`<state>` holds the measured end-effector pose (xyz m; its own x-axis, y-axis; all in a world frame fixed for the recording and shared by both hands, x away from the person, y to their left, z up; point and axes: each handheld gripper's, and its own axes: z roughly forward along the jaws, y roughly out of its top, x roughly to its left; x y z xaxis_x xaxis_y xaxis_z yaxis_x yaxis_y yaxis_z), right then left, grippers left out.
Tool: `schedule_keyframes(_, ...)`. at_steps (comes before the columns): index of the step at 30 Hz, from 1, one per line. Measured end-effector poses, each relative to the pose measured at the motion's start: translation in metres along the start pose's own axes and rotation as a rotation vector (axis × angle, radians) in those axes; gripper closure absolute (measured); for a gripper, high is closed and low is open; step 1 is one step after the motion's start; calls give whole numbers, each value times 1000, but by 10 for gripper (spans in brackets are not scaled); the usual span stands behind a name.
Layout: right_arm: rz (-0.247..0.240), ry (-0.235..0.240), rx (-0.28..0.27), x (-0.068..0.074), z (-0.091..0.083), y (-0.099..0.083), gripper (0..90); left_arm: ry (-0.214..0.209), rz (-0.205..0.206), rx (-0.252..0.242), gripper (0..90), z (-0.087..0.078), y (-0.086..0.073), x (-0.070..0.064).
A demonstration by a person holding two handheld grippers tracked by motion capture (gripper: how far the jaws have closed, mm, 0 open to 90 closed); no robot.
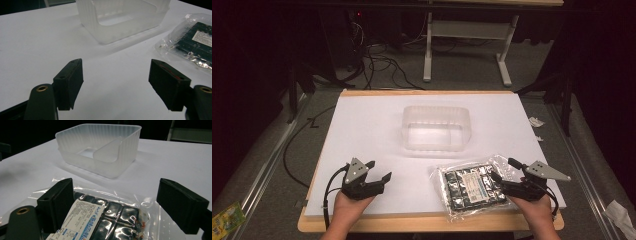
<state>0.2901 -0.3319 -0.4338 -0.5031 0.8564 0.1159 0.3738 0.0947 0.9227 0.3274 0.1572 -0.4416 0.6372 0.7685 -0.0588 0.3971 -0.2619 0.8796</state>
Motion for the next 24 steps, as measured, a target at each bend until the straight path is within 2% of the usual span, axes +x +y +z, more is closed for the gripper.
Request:
schedule_keyframes(4, 19, -15, 1, -4, -5, 0, 148, 3, 21, 2, 279, 1, 0, -3)
schedule_keyframes(11, 37, -48, 10, -11, -11, -3, 149, -10, 24, 8, 276, 2, 0, -5)
schedule_keyframes(16, 79, -78, 38, -18, -17, -11, 146, -23, 26, 13, 276, 7, 2, -7)
schedule_keyframes(17, 99, -89, 50, -20, -21, -15, 146, -29, 27, 12, 276, 9, 3, -7)
schedule_keyframes(18, 99, -89, 50, -20, -21, -15, 146, -29, 27, 12, 276, 9, 3, -7)
schedule_keyframes(21, 152, -102, 65, -25, -28, -24, 147, -47, 32, 13, 276, 15, 6, -10)
schedule_keyframes(22, 152, -102, 65, -25, -28, -24, 147, -47, 32, 13, 276, 15, 6, -10)
schedule_keyframes(23, 178, -103, 75, -28, -30, -29, 147, -54, 32, 14, 276, 17, 7, -11)
schedule_keyframes(24, 178, -103, 75, -28, -30, -29, 147, -57, 34, 15, 276, 18, 7, -11)
